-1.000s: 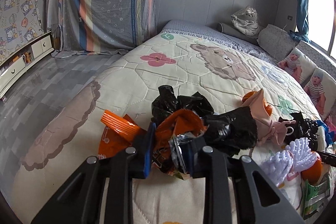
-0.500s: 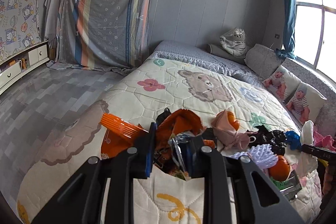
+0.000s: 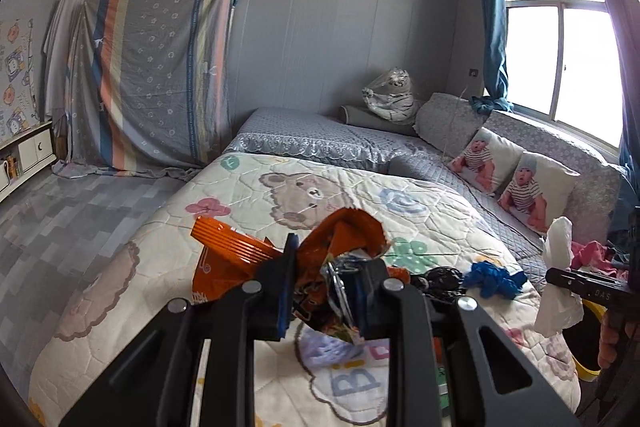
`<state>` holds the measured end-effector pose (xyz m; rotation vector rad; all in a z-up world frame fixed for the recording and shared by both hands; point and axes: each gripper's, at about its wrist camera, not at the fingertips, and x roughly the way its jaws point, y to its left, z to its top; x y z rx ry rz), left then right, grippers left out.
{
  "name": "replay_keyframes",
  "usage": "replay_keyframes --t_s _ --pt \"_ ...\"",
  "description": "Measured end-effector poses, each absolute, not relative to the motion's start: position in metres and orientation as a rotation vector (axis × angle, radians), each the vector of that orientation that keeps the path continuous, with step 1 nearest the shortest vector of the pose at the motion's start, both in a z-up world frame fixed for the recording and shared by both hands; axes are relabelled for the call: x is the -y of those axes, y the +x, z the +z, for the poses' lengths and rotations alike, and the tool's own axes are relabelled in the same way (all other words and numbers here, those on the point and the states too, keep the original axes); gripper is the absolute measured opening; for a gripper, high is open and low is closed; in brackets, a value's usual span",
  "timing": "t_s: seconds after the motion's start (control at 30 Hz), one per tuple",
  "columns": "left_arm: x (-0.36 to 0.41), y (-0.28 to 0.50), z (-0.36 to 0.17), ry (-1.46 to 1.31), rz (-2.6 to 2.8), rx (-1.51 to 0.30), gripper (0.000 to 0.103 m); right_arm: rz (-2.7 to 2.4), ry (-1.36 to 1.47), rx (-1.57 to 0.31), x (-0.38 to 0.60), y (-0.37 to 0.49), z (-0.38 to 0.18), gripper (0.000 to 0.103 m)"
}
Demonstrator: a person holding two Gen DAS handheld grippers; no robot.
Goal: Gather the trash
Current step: 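Carry the snack bag and tissue bundle in both tools over the yellow bin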
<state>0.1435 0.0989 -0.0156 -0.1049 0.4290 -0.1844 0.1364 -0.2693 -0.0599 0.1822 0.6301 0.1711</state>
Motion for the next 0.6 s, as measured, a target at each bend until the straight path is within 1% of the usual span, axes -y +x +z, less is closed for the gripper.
replay_keyframes --t_s 0.33,0.6 --pt "0.004 0.151 -0.008 -0.031 -0.394 -0.443 0.022 0.062 0.179 -0.570 0.324 0.098 -0.047 0.024" --pt "0.098 0.147 -0.004 0.046 -0.582 -0.437 0.022 -0.082 0.204 -0.543 0.381 0.065 -0.047 0.024"
